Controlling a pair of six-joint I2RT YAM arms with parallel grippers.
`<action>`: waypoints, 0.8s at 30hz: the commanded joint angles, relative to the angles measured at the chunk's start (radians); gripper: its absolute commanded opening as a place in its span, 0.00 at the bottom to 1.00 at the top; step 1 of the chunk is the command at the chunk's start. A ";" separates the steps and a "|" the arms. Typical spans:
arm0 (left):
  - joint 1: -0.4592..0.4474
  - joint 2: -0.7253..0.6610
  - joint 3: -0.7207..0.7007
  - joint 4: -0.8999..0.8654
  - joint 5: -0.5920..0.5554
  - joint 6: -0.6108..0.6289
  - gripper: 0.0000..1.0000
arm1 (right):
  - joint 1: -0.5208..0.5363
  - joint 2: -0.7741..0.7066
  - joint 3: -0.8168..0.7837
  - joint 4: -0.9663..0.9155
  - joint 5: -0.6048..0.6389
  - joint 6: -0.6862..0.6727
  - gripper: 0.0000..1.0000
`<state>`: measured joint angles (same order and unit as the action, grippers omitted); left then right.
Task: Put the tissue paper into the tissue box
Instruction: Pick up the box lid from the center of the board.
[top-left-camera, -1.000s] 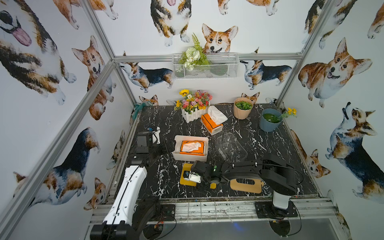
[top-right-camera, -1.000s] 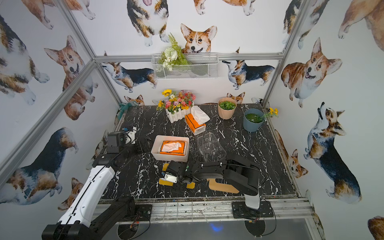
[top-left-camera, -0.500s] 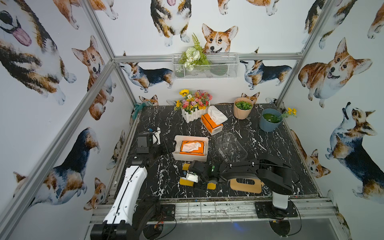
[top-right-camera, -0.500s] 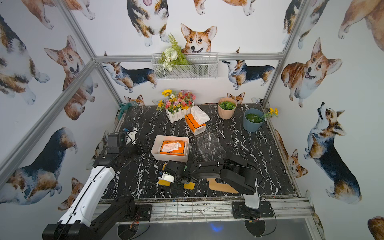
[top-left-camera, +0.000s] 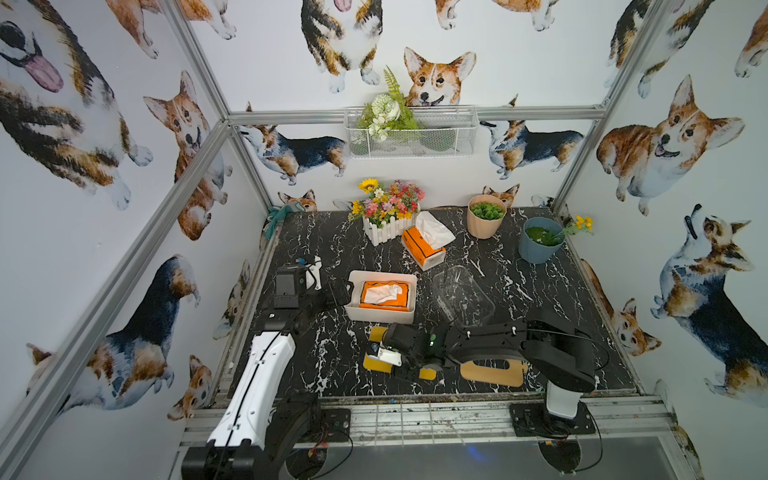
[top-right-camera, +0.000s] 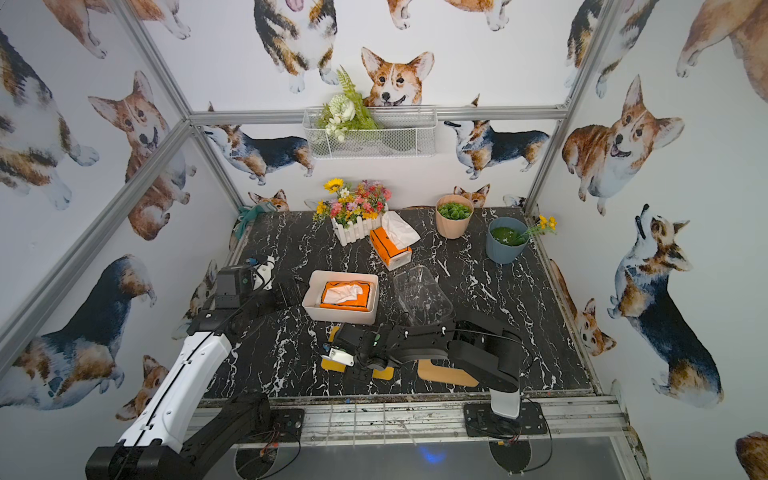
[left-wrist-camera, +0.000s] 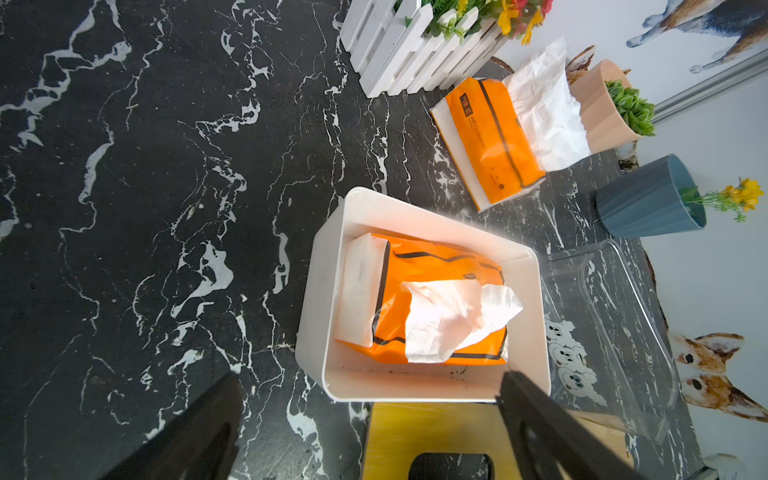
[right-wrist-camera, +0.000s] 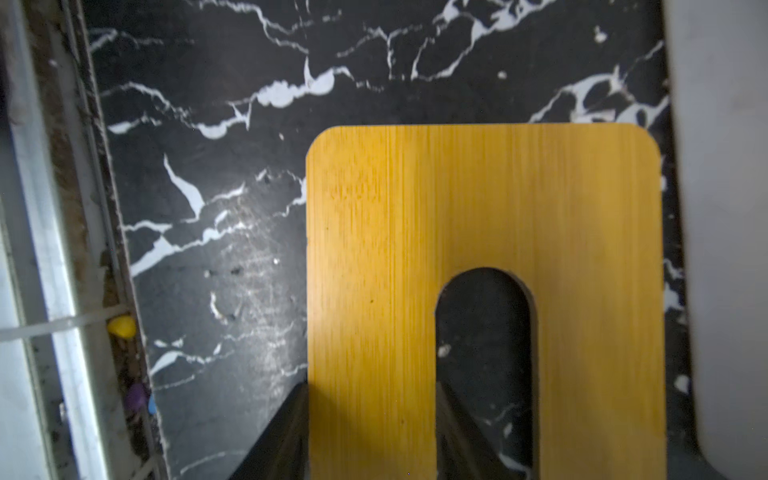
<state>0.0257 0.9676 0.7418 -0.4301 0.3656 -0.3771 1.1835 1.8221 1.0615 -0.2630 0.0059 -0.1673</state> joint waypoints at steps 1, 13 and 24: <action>0.002 -0.009 -0.002 0.016 0.013 -0.006 1.00 | 0.000 -0.040 -0.007 -0.069 0.023 -0.027 0.35; 0.002 -0.010 -0.005 0.020 0.026 -0.009 1.00 | -0.001 -0.063 -0.009 -0.114 0.024 -0.071 0.36; 0.001 -0.052 -0.045 0.050 0.204 -0.024 1.00 | -0.006 -0.227 0.042 -0.122 -0.067 -0.066 0.30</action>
<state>0.0257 0.9272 0.7193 -0.4004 0.4789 -0.3912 1.1778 1.6360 1.0874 -0.3843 -0.0223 -0.2188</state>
